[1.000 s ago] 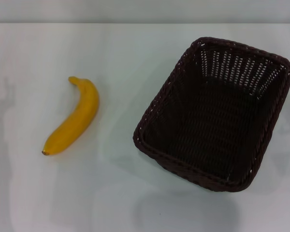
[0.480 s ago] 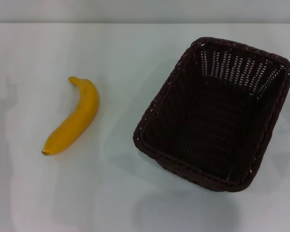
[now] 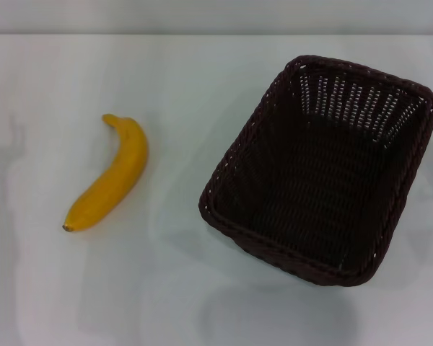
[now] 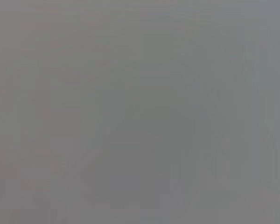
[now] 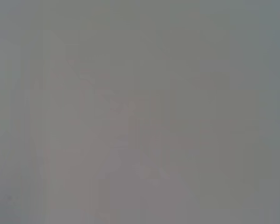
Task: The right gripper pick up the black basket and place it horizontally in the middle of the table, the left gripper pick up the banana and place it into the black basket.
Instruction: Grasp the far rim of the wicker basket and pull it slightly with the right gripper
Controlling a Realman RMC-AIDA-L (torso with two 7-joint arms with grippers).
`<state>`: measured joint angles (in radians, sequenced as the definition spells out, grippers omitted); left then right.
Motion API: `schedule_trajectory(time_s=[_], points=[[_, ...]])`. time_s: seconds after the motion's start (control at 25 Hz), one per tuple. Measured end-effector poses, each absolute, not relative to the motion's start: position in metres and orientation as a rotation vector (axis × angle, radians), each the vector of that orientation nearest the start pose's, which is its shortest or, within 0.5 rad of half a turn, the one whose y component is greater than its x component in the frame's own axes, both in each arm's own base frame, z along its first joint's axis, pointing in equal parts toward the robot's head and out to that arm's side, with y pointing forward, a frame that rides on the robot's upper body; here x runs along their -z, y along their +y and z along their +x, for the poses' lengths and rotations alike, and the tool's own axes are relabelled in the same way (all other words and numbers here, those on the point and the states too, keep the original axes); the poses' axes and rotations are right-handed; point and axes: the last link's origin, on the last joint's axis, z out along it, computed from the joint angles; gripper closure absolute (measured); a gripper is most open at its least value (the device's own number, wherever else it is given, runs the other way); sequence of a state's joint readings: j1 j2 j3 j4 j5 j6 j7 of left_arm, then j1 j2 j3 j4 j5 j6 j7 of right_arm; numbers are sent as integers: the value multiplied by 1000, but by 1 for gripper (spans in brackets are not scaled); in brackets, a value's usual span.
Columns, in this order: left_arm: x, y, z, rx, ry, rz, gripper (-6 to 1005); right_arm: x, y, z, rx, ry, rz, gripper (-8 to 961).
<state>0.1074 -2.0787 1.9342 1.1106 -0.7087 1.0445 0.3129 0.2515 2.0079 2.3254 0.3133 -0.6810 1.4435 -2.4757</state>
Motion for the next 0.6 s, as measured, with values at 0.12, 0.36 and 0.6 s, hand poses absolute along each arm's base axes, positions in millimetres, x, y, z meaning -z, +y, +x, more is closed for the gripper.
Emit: schedule_trajectory(time_s=[0.12, 0.36, 0.6], points=[[-71, 276, -276, 775, -389, -1120, 305, -104, 289, 361, -990, 433, -1471, 199], [-71, 277, -276, 776, -388, -1120, 306, -104, 289, 360, -989, 432, -1472, 199], [-71, 277, -276, 776, -388, -1120, 306, -104, 290, 360, -988, 433, -1473, 200]])
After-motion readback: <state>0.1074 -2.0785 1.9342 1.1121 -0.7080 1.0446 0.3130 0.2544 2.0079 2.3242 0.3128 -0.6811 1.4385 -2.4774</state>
